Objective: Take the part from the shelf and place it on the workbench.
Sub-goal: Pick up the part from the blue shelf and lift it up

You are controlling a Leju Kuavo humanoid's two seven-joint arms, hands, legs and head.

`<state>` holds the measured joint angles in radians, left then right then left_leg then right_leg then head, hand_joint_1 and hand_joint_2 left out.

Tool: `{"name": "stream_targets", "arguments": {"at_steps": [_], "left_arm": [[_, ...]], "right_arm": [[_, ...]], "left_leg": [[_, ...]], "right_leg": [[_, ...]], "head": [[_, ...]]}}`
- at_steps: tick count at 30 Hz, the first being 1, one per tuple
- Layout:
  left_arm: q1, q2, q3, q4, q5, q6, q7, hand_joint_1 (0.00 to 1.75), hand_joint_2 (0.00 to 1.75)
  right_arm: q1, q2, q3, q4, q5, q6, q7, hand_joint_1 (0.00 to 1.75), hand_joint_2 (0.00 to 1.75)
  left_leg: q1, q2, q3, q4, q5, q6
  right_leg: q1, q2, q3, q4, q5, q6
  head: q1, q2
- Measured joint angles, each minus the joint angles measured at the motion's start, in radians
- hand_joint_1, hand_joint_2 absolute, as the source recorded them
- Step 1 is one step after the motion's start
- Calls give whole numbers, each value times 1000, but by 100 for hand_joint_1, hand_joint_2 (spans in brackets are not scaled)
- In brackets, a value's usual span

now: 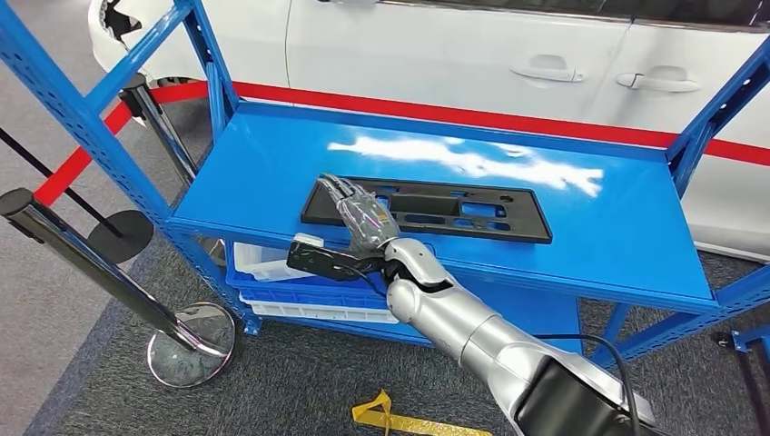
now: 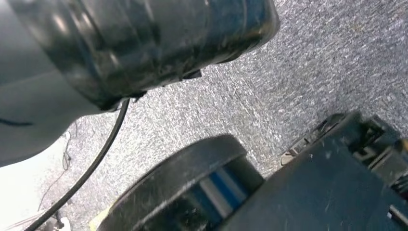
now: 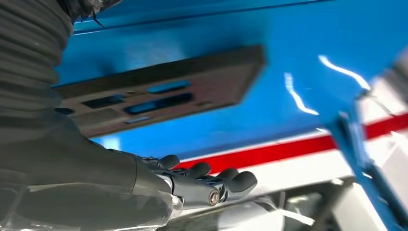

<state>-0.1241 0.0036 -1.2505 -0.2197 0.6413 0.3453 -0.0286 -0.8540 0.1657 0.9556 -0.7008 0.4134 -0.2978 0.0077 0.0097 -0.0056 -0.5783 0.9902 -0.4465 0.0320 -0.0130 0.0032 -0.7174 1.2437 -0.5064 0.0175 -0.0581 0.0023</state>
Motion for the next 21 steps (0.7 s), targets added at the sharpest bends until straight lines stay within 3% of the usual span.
{"name": "stream_targets", "arguments": {"at_steps": [2,4,8,10,12,13,14,15,16,18,19,21], "left_arm": [[0,-4,-1,0,-4,4,1,0,0],[-2,-6,-3,0,-8,11,2,0,0],[-3,-10,-8,0,-12,19,5,0,0],[-3,-11,-9,0,-13,23,10,0,0],[-4,-13,-10,0,-14,31,19,0,0],[-4,-14,-11,0,-15,35,25,0,0],[-4,-16,-13,0,-16,38,29,0,0],[-4,-16,-14,0,-17,40,33,0,0],[-4,-17,-15,0,-19,42,35,0,0],[-8,-17,-16,0,-22,45,37,0,0],[-10,-18,-16,0,-23,47,38,0,0],[-14,-19,-17,0,-22,50,37,0,0]], "right_arm": [[-17,9,0,34,22,4,20,0,175],[-32,17,3,62,45,8,39,0,175],[-42,30,15,110,64,11,55,0,175],[-51,38,20,130,70,23,62,0,175],[-58,47,25,150,72,45,74,0,175],[-59,50,28,160,73,54,81,0,175],[-58,52,30,169,73,61,87,0,175],[-58,55,31,176,73,65,91,0,175],[-59,58,31,181,73,66,94,0,175],[-63,65,32,192,74,67,97,0,175],[-65,67,33,198,76,67,100,0,175],[-66,69,37,210,85,67,109,0,175]], "left_leg": [[1,-1,-2,12,-10,-8],[-2,-1,-9,21,-15,-17],[1,1,-19,38,-30,-33],[3,2,-60,126,-80,-40],[3,1,-125,258,-132,-45],[3,1,-147,298,-138,-45],[3,1,-152,300,-126,-43],[3,1,-137,262,-95,-39],[2,1,-107,194,-56,-34],[-4,0,-45,68,-7,-24],[-7,-1,-28,34,0,-20],[-11,-2,-23,17,-2,-18]], "right_leg": [[-2,-1,61,-132,58,1],[1,0,91,-199,70,-6],[3,3,95,-209,71,-31],[1,3,97,-213,72,-41],[4,3,98,-213,71,-45],[6,3,98,-213,70,-46],[8,4,99,-212,70,-47],[10,6,100,-212,69,-47],[11,8,101,-212,69,-47],[13,12,103,-213,68,-45],[14,12,102,-214,69,-42],[13,12,101,-217,71,-34]], "head": [[0,0],[-1,0],[-5,0],[-7,0],[-9,0],[-9,0],[-9,0],[-9,0],[-9,0],[-8,0],[-9,0],[-9,0]]}}
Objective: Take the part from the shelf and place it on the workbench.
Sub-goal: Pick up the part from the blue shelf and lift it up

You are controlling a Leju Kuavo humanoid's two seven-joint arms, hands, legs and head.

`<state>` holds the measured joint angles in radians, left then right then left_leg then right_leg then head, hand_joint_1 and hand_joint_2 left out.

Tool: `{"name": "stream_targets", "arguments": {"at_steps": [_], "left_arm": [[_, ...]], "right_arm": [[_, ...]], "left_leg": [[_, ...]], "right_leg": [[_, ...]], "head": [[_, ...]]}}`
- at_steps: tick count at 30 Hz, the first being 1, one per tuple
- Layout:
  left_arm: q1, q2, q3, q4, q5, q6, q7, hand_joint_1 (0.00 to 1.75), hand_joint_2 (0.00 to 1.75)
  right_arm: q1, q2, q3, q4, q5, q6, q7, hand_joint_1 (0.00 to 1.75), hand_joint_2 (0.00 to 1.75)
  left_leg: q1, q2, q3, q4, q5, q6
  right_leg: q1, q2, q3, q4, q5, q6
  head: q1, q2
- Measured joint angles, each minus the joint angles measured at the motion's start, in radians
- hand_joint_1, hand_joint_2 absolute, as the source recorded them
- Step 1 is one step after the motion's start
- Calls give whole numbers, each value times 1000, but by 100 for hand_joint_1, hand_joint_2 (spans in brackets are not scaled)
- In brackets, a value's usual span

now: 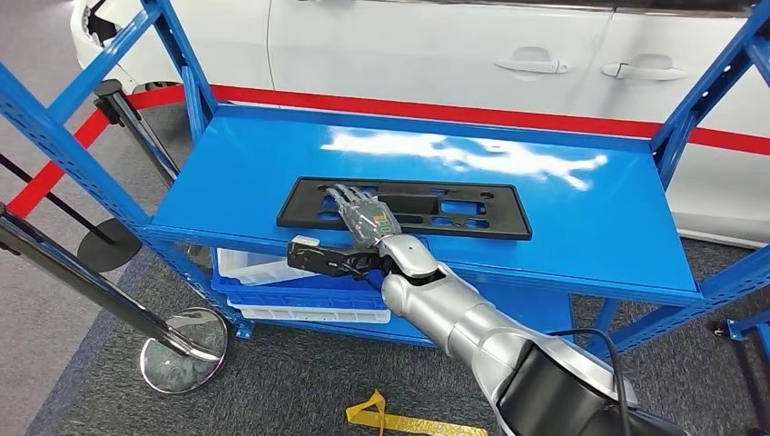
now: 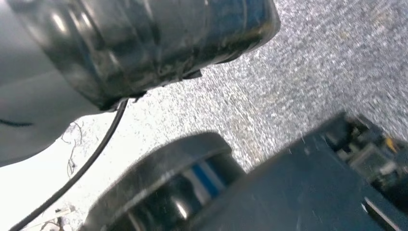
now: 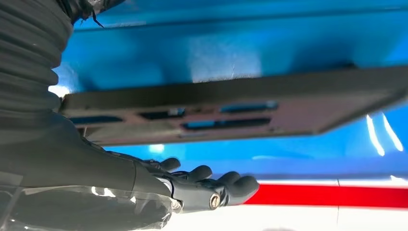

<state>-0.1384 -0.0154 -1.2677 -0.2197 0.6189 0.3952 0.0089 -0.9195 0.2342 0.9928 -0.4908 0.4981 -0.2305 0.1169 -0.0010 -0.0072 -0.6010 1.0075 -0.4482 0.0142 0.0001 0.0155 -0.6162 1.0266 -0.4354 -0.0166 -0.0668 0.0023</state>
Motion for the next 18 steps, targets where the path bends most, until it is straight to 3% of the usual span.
{"name": "stream_targets", "arguments": {"at_steps": [2,3,6,7,8,9,12,14,16,18], "left_arm": [[-1,-1,-1,0,4,1,-1,0,0],[-1,-1,-1,0,7,1,-2,0,0],[-5,-5,-1,0,13,3,-12,0,0],[-6,-6,-1,0,15,3,-16,0,0],[-6,-8,-1,0,17,4,-19,0,0],[-6,-8,-1,0,18,4,-21,0,0],[-7,-9,-1,0,17,5,-23,0,0],[-10,-9,-1,0,15,7,-27,0,0],[-11,-9,0,0,12,8,-29,0,0],[-12,-9,0,0,12,9,-31,0,0]], "right_arm": [[0,0,3,11,7,0,12,0,175],[-2,-1,4,17,9,0,19,0,175],[-4,-6,4,36,6,0,41,0,175],[-4,-10,4,43,2,1,47,0,175],[-3,-16,4,50,-3,2,52,0,175],[-3,-22,4,56,-8,2,57,0,175],[-8,-35,4,66,-12,1,65,0,175],[-12,-42,4,71,-10,-3,70,0,175],[-14,-51,4,77,-8,-6,74,0,175],[-16,-56,4,80,-8,-7,75,0,175]], "left_leg": [[6,2,6,-12,6,6],[9,4,10,-18,9,10],[11,7,13,-22,11,16],[11,7,13,-21,10,16],[11,7,14,-19,9,16],[12,6,14,-16,8,16],[12,5,11,2,-5,6],[9,5,5,10,-9,-4],[10,5,3,10,-9,-11],[12,6,-9,38,-32,-18]], "right_leg": [[-1,-2,-3,5,-7,11],[-1,-3,-14,29,-24,16],[-4,-6,-97,207,-108,29],[-6,-6,-122,257,-121,32],[-8,-6,-131,272,-114,34],[-11,-7,-122,249,-91,36],[-15,-9,-35,68,-10,36],[-11,-7,-12,20,-5,27],[-9,-5,-11,16,-2,14],[-12,-6,-9,11,2,2]], "head": [[1,0],[1,0],[2,0],[2,0],[2,0],[2,0],[2,0],[1,0],[0,0],[-2,0]]}}
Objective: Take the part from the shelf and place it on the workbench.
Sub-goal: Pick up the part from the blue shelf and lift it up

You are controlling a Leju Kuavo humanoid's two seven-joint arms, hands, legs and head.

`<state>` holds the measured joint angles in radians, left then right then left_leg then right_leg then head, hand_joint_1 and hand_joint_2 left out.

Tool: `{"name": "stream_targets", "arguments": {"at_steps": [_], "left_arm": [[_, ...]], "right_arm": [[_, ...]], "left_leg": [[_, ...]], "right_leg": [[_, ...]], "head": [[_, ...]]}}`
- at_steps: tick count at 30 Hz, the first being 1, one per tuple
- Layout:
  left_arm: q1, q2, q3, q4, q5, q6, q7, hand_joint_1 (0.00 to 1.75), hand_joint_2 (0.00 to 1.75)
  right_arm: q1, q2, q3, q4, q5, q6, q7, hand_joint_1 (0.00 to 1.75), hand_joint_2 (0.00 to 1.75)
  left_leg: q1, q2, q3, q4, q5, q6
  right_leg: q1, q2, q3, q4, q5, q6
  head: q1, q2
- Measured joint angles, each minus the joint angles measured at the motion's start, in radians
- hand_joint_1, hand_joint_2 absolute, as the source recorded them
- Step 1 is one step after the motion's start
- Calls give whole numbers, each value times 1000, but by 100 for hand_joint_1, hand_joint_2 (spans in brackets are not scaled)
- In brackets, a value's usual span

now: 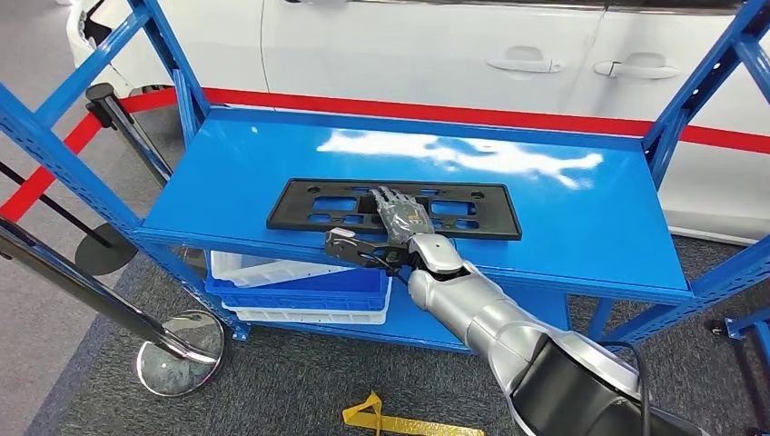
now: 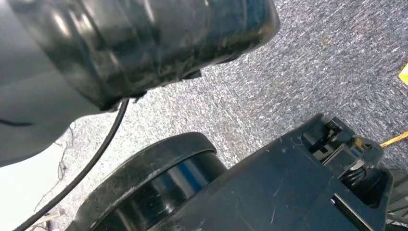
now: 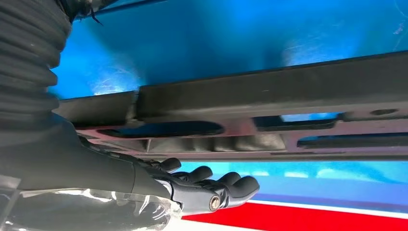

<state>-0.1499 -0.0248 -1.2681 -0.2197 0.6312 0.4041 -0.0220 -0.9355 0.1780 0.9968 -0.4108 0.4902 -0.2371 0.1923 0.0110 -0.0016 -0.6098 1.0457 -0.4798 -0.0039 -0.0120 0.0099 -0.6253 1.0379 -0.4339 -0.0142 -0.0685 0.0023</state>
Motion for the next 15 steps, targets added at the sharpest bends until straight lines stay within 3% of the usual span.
{"name": "stream_targets", "arguments": {"at_steps": [3,5,6,7,8,9,10,12,15], "left_arm": [[-1,0,0,0,4,1,-7,0,0],[1,0,0,0,4,1,-11,0,0],[2,0,0,0,4,3,-13,0,0],[2,0,0,0,4,6,-15,0,0],[1,0,0,0,2,10,-17,0,0],[0,0,0,0,1,13,-18,0,0],[-1,0,0,0,-1,15,-19,0,0],[-2,0,0,0,-2,17,-19,0,0],[0,0,0,0,-3,18,-19,0,0]], "right_arm": [[-4,-7,0,5,-4,1,8,0,175],[-6,-14,0,9,-7,3,12,41,175],[-6,-18,-1,11,-9,3,13,62,175],[-7,-21,-1,13,-10,4,14,82,175],[-8,-24,-1,14,-12,4,14,82,175],[-10,-27,-2,16,-12,4,14,103,175],[-11,-31,-2,17,-14,4,14,126,175],[-13,-37,-3,20,-16,5,14,172,175],[-15,-46,-4,24,-18,4,13,175,175]], "left_leg": [[1,0,-76,166,-83,-9],[1,0,-112,242,-99,-9],[1,0,-105,227,-80,-6],[0,0,-79,176,-47,-1],[-1,0,-46,105,-14,6],[-5,0,-14,40,10,12],[-9,-1,9,-6,22,16],[-16,-2,21,-33,22,20],[-11,1,29,-56,35,30]], "right_leg": [[1,-1,1,-3,2,-9],[4,0,2,-3,2,-10],[5,1,3,-3,2,-10],[6,3,4,-3,2,-10],[6,4,6,-3,2,-10],[7,5,6,-3,2,-9],[7,6,5,-3,3,-7],[6,6,1,-5,7,1],[8,3,-6,7,-4,16]], "head": [[-4,0],[-4,0],[-4,0],[-4,0],[-4,0],[-4,0],[-4,0],[-4,0],[-3,0]]}}
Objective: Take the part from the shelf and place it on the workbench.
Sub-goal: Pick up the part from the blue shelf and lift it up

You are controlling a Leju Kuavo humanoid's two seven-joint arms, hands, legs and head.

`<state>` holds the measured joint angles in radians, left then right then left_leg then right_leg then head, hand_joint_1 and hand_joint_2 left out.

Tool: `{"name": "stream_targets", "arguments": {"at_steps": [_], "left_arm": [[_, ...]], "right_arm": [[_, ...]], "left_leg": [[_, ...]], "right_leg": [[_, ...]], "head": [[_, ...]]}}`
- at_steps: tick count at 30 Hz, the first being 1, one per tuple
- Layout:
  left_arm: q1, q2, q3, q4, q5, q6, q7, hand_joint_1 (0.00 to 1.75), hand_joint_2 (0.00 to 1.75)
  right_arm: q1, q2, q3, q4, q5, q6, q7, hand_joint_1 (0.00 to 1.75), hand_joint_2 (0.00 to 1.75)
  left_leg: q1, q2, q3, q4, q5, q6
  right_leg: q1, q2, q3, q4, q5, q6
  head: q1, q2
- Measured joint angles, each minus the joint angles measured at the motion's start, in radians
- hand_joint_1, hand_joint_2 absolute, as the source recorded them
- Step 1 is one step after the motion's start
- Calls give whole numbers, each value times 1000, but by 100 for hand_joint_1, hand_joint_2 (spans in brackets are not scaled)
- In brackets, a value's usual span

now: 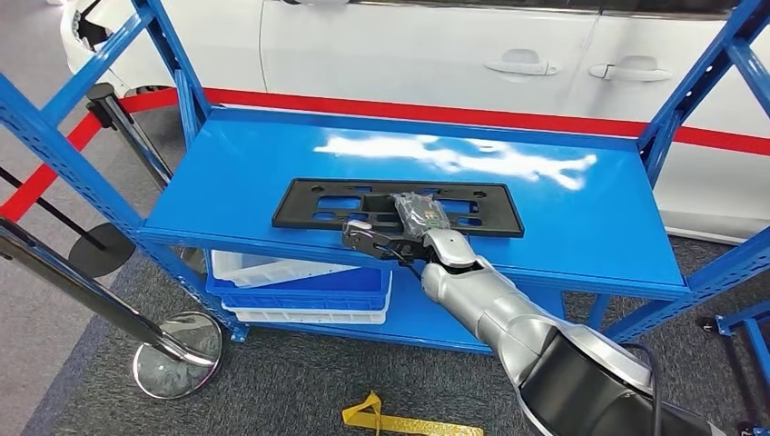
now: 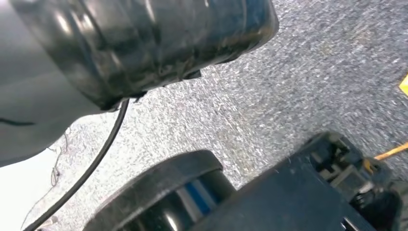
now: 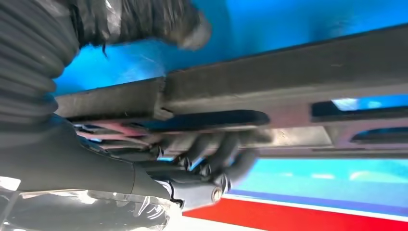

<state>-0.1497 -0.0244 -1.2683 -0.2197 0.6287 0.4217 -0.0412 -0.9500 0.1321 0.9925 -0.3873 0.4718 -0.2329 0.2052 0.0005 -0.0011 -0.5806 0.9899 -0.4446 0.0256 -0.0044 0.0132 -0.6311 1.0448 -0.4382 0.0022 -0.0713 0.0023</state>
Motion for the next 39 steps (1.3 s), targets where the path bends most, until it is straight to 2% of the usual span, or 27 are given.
{"name": "stream_targets", "arguments": {"at_steps": [2,4,5,6,7,8,9,10,11,14,15,17,19,20,21,22,24,25,27,29,31,32,34,35,36,37,39], "left_arm": [[-2,0,0,0,-2,1,0,0,0],[-2,0,0,0,-7,2,1,0,0],[-2,0,0,0,-11,4,1,0,0],[-2,0,0,0,-14,6,2,0,0],[-2,0,0,0,-16,8,2,0,0],[-2,0,0,0,-19,10,2,0,0],[-3,0,0,0,-23,12,2,0,0],[-4,0,0,0,-27,15,2,0,0],[-5,0,0,0,-31,17,3,0,0],[-8,0,0,0,-41,24,4,0,0],[-8,0,0,0,-43,26,5,0,0],[-9,-1,0,0,-45,28,7,0,0],[-10,-1,0,0,-45,29,10,0,0],[-10,-1,0,0,-45,29,11,0,0],[-10,-1,0,0,-45,30,12,0,0],[-10,-1,0,0,-45,30,13,0,0],[-12,-1,0,0,-45,32,14,0,0],[-13,-1,0,0,-45,32,14,0,0],[-16,-2,0,0,-45,34,13,0,0],[-15,-2,0,0,-45,39,12,0,0],[-14,-2,0,0,-46,52,12,0,0],[-14,-2,0,0,-48,60,14,0,0],[-12,-3,0,0,-53,74,18,0,0],[-10,-3,0,0,-54,78,19,0,0],[-9,-3,0,0,-54,81,20,0,0],[-8,-3,0,0,-55,84,20,0,0],[-7,-3,0,0,-62,91,18,0,0]], "right_arm": [[-2,-6,-2,1,-1,0,-4,175,175],[0,-11,-4,3,-3,1,-11,175,175],[2,-14,-5,4,-4,2,-14,175,175],[3,-15,-6,5,-5,4,-17,175,175],[2,-16,-7,6,-6,5,-19,175,175],[2,-17,-8,6,-7,6,-20,175,175],[1,-17,-9,7,-8,8,-21,175,175],[0,-18,-10,7,-8,11,-23,175,175],[-1,-18,-10,7,-9,13,-26,175,175],[-3,-18,-10,7,-9,12,-38,175,175],[-4,-18,-10,7,-8,7,-43,175,175],[-5,-18,-11,7,-8,-3,-54,175,175],[-3,-19,-11,7,-8,-14,-68,175,175],[-1,-19,-11,8,-10,-22,-77,175,175],[0,-19,-12,8,-11,-30,-85,175,175],[1,-19,-12,8,-14,-36,-92,175,175],[1,-19,-14,8,-20,-47,-103,175,175],[1,-19,-16,8,-24,-54,-110,175,175],[1,-19,-21,7,-39,-81,-141,175,175],[2,-21,-30,-2,-63,-130,-198,175,175],[5,-26,-44,-32,-89,-191,-265,175,175],[8,-31,-53,-59,-99,-220,-289,175,175],[20,-46,-72,-128,-110,-255,-304,175,175],[29,-54,-81,-161,-111,-261,-299,175,175],[38,-62,-89,-189,-111,-262,-294,175,175],[47,-67,-95,-214,-110,-263,-292,175,175],[59,-80,-110,-260,-109,-271,-302,175,175]], "left_leg": [[4,2,6,-13,8,7],[4,2,5,-12,9,9],[4,2,5,-10,8,9],[5,2,4,-8,7,8],[6,2,5,-4,4,7],[7,1,4,3,-1,4],[6,0,2,10,-6,0],[5,-1,-3,19,-11,-5],[3,-1,-7,25,-13,-9],[3,-2,-13,31,-14,-18],[4,-2,-17,42,-24,-22],[8,-2,-52,121,-72,-30],[10,-1,-112,250,-130,-36],[10,-1,-133,294,-141,-37],[10,-1,-138,306,-135,-37],[10,-1,-124,278,-111,-35],[9,-1,-58,148,-47,-28],[7,-2,-28,86,-28,-24],[2,-3,-3,29,-21,-19],[3,-2,-1,19,-15,-11],[7,0,5,4,-5,1],[9,2,7,-2,-1,6],[7,2,7,-3,0,11],[7,2,7,-2,-1,12],[7,1,7,-1,-2,12],[7,-1,7,2,-4,12],[7,-6,6,11,-11,9]], "right_leg": [[0,-3,-35,83,-50,7],[-1,-4,-92,209,-105,11],[-3,-4,-110,246,-112,13],[-5,-5,-110,246,-99,14],[-8,-6,-89,204,-69,16],[-11,-7,-57,136,-35,18],[-13,-8,-25,73,-14,19],[-13,-8,-4,27,-1,16],[-12,-7,5,5,-1,12],[-9,-7,7,0,0,-5],[-10,-8,10,-2,2,-11],[-13,-11,13,-7,6,-21],[-11,-11,10,-8,7,-25],[-10,-11,9,-8,8,-26],[-9,-10,8,-8,8,-27],[-9,-9,8,-8,9,-27],[-8,-7,10,-8,10,-26],[-6,-5,9,-7,11,-23],[-4,-3,4,-10,16,-13],[-4,-2,2,-14,21,-1],[-3,-3,-11,11,-1,8],[-3,-4,-29,53,-27,11],[-4,-6,-86,185,-91,15],[-4,-6,-111,240,-109,17],[-5,-6,-122,265,-109,18],[-7,-7,-114,248,-89,18],[-8,-9,-54,123,-26,15]], "head": [[3,0],[5,0],[5,0],[5,0],[5,0],[5,0],[6,0],[6,0],[6,0],[5,0],[4,0],[1,0],[0,0],[0,0],[0,0],[0,0],[0,0],[0,0],[1,0],[2,0],[3,0],[5,0],[6,0],[7,0],[7,0],[7,0],[7,0]]}}
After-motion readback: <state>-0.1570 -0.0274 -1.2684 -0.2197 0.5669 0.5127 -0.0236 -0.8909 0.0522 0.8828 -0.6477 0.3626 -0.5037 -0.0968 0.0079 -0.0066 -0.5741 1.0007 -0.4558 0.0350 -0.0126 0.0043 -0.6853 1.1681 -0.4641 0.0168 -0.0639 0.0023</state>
